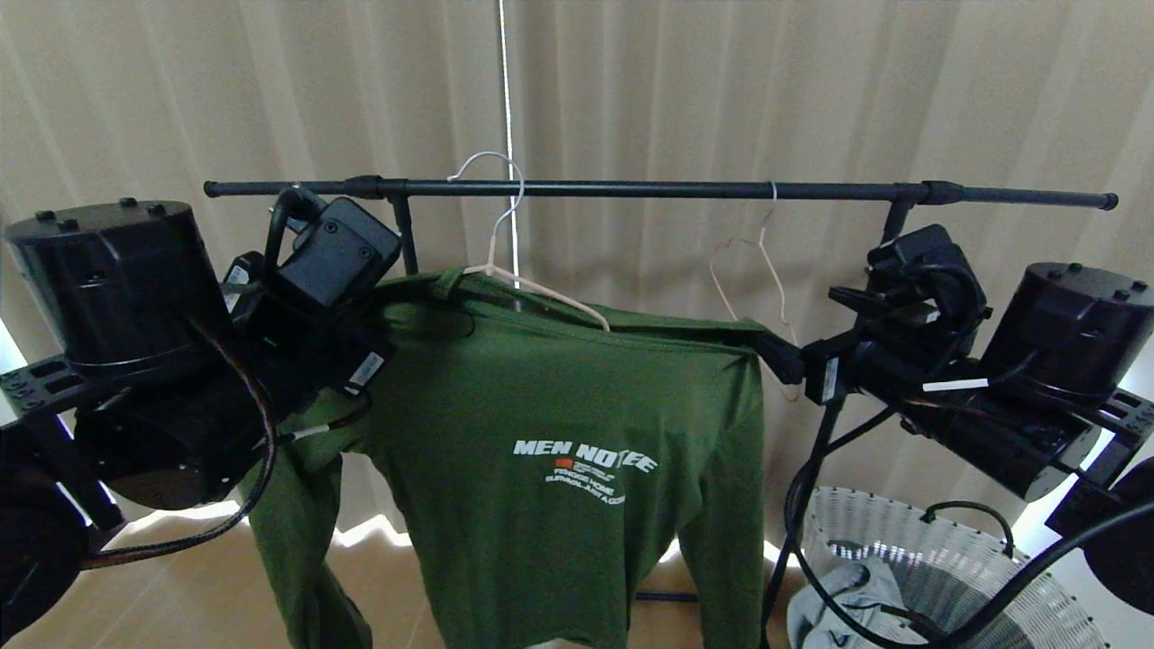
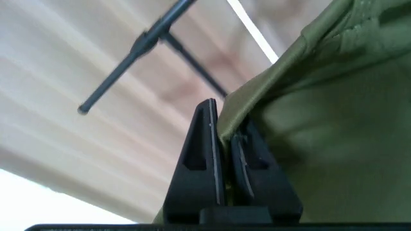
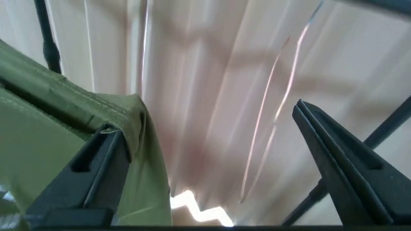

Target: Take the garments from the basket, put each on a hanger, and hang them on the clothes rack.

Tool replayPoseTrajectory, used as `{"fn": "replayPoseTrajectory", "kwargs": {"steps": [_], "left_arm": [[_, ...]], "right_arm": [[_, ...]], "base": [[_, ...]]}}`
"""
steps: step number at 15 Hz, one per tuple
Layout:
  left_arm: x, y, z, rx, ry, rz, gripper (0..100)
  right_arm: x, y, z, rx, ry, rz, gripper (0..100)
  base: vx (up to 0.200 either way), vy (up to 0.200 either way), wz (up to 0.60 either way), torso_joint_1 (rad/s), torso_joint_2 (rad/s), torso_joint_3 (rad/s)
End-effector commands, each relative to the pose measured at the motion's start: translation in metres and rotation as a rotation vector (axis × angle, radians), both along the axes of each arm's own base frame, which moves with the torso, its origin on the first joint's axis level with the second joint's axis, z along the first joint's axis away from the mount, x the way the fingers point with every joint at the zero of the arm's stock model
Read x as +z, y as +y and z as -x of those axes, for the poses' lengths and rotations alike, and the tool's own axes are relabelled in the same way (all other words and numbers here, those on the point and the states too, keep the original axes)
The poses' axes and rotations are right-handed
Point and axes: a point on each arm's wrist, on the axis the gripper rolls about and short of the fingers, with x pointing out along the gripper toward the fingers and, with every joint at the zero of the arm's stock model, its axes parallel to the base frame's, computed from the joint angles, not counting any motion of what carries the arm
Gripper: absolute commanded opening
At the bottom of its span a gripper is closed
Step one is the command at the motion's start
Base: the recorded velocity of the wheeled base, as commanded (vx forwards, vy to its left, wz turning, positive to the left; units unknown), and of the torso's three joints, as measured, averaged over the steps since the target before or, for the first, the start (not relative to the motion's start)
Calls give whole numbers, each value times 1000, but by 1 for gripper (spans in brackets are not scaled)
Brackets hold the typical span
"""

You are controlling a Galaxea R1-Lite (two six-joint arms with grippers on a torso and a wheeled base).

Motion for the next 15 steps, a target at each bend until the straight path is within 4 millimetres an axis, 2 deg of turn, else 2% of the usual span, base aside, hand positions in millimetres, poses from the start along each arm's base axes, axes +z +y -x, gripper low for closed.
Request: {"fn": "replayPoseTrajectory", "kwargs": {"steps": [1,6,8,11,15], "left_arm": [[-4,1,-1,9,11,-3,0],[2,-5,-5,49,-26,58,0],[-1,-10,-11,72,-60,82,0],[-8,-24,-16,80,-95,100,0],[-6,-28,-14,67,-121,117,0]], "right_arm": [[6,1,4,8,-7,-1,100],[18,20,33,132,41,120,100],[24,31,37,180,40,162,100],[36,46,37,231,28,209,100],[41,67,32,274,25,216,100]], "base": [[0,0,0,0,0,0],[0,0,0,0,0,0],[0,0,0,0,0,0],[0,0,0,0,0,0],[0,0,0,0,0,0]]}}
